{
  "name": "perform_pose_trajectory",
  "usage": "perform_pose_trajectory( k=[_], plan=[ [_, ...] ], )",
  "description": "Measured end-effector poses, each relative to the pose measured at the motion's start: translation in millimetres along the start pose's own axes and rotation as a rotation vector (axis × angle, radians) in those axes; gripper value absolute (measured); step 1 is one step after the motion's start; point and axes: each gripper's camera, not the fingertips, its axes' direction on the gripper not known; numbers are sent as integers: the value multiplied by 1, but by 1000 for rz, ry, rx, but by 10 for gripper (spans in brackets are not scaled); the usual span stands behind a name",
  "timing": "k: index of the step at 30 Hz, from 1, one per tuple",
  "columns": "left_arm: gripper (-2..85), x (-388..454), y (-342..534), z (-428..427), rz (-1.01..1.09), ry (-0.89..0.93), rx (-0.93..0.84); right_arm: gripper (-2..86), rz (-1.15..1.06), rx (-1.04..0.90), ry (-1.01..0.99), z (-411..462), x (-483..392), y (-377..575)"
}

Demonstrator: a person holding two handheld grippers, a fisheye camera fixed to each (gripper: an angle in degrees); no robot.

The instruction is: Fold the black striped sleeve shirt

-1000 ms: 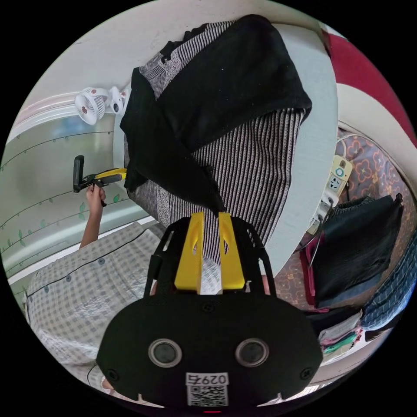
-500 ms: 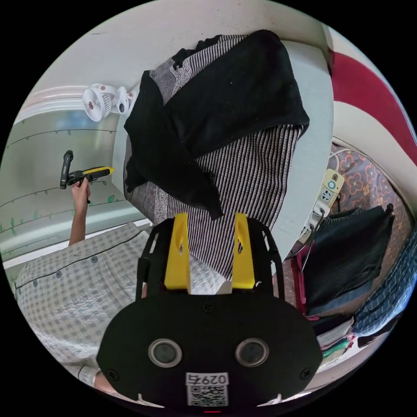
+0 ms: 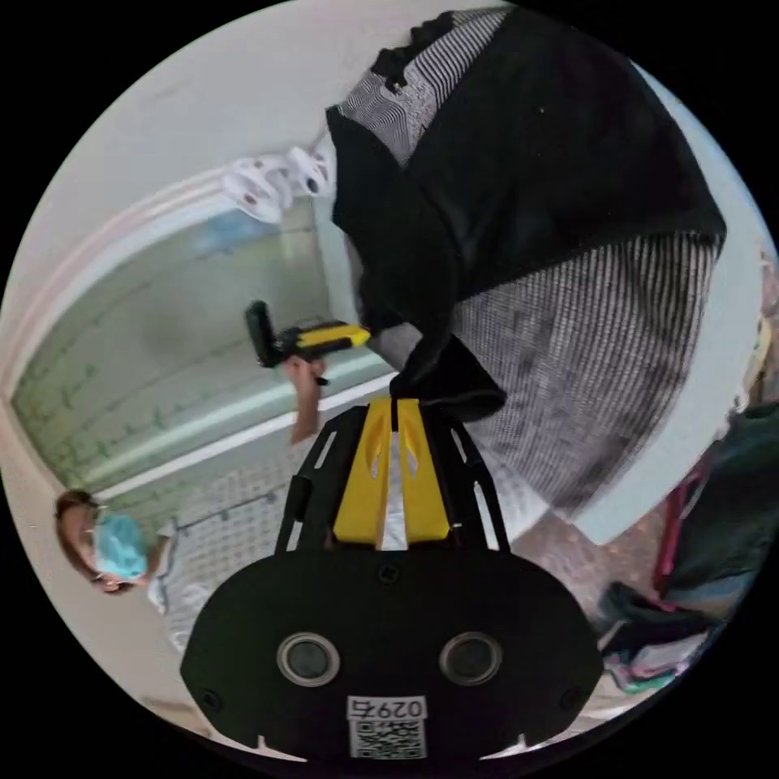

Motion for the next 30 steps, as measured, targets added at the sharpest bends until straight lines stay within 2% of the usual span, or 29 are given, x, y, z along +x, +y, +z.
perform_pose_trajectory(
  k=[3, 5, 8, 10, 13, 18, 20, 28, 30],
  plan=[
    [49, 2, 15, -5, -27, 72, 84, 0, -60, -45, -336, -10, -10, -26],
    [91, 5, 19, -3, -33, 141, 138, 0, -72, -89, -334, -11, -19, -37],
    [156, 23, 12, 19, 0, 178, 89, 0, -60, -103, -210, -15, -29, -40],
    [189, 50, 12, 26, 30, 114, 95, 0, -53, -90, -197, -19, -30, -37],
    [209, 117, 16, 29, 148, -28, 136, 0, -72, -84, -294, -23, -35, -28],
    [247, 234, 28, 34, 265, -481, 248, 0, -71, -59, -445, -32, -42, -9],
    [249, 262, 28, 38, 295, -587, 292, 0, -59, -43, -483, -35, -42, -4],
    [243, 303, 13, 65, 353, -593, 288, 0, -11, -40, -691, -32, -41, 15],
    [186, 304, 12, 69, 354, -615, 283, 0, -15, -15, -684, -38, -41, 22]
  ],
)
